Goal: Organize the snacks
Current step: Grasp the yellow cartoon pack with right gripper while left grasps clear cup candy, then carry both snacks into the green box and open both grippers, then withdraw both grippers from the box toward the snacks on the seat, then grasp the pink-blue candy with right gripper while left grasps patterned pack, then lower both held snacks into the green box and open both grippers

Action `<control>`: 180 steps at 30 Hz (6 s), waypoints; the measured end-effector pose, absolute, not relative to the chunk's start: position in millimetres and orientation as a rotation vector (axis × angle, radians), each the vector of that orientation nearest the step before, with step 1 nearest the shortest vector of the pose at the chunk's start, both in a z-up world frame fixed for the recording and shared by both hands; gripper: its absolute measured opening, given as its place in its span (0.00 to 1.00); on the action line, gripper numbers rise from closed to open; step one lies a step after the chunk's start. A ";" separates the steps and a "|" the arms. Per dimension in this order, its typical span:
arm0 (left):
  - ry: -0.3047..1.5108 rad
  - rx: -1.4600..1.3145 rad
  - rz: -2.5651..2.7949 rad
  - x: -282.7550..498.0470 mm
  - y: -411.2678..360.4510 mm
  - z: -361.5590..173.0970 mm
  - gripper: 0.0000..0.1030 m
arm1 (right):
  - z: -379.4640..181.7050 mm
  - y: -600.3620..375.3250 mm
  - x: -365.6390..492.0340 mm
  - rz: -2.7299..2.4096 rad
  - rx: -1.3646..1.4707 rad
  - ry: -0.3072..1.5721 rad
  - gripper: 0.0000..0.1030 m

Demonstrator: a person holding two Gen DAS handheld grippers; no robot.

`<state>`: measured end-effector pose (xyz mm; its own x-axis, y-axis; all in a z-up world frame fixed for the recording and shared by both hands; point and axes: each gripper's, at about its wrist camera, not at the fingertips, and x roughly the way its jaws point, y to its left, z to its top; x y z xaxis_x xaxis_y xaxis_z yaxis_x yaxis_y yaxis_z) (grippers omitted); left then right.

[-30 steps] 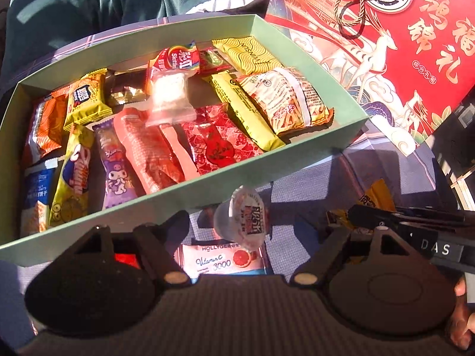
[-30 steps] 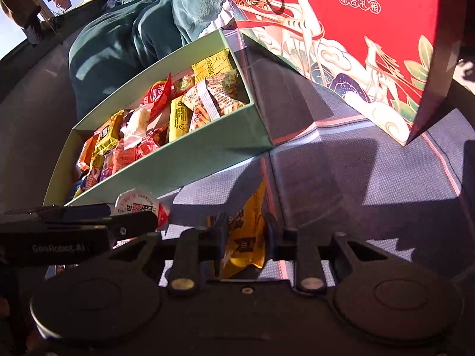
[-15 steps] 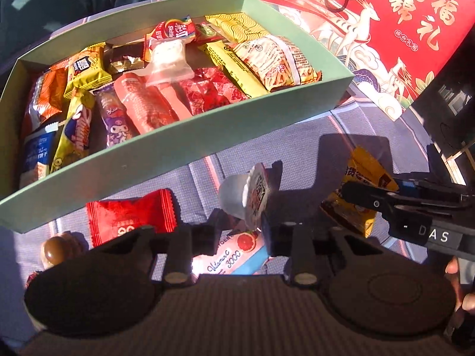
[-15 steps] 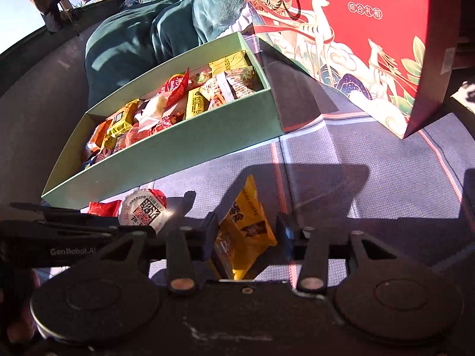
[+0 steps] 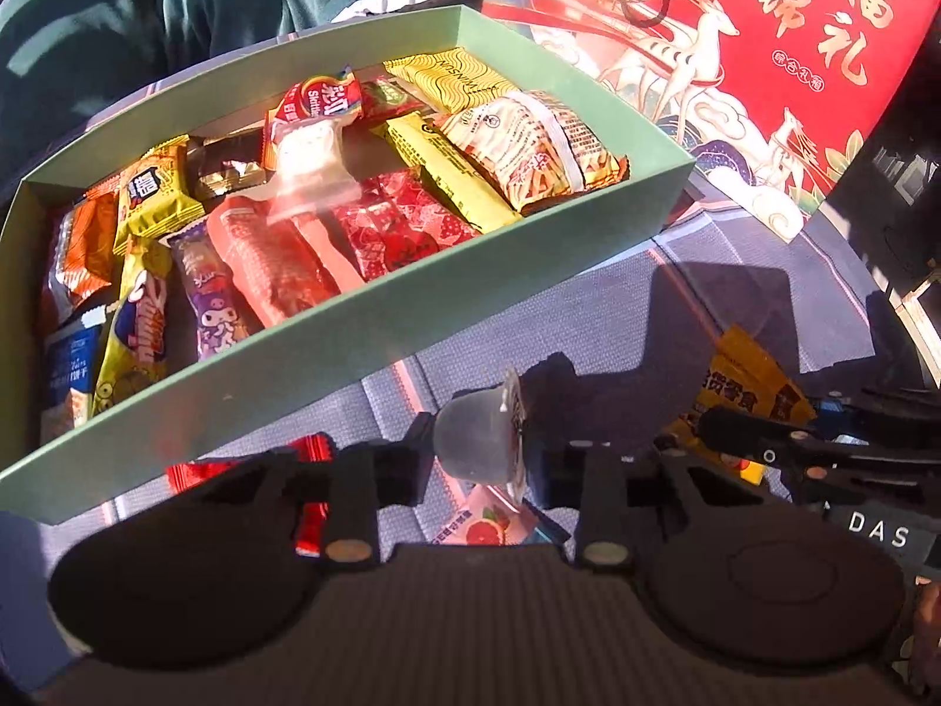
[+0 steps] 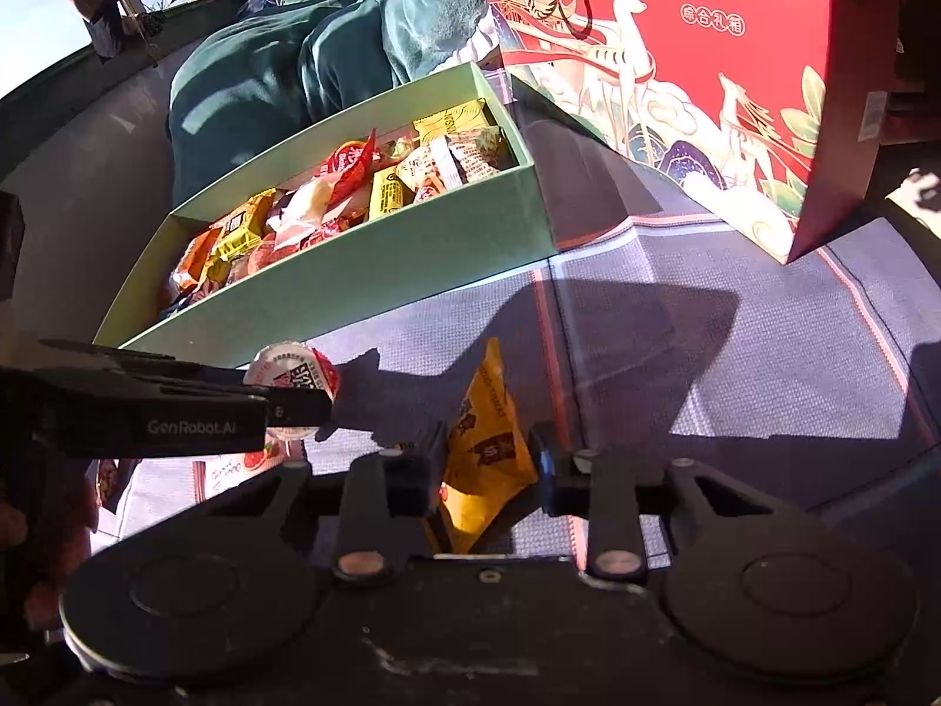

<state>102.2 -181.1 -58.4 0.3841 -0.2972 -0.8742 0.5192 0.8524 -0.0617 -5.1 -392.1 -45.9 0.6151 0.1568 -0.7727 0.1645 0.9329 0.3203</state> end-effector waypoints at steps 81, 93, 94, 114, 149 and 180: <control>0.925 0.019 -0.290 144.0 -81.0 35.6 1.00 | 60.7 -349.2 89.2 0.050 0.469 0.832 1.00; 1.002 -0.018 -0.208 126.3 -33.0 0.9 1.00 | 34.6 -331.2 58.8 0.070 0.502 0.898 1.00; 1.008 -0.024 -0.201 125.5 -28.1 -1.8 1.00 | 32.3 -328.2 58.5 0.075 0.500 0.904 1.00; 1.145 -0.013 -0.144 98.7 13.2 -58.8 1.00 | -14.6 -295.4 52.6 0.107 0.458 1.025 0.96; 1.095 -0.007 -0.268 64.0 23.6 -52.4 0.63 | -24.0 -235.9 29.2 0.303 0.183 1.157 0.62; 1.043 -0.005 -0.290 56.6 25.0 -30.7 0.17 | -5.8 -213.9 3.3 0.346 -0.009 1.032 0.19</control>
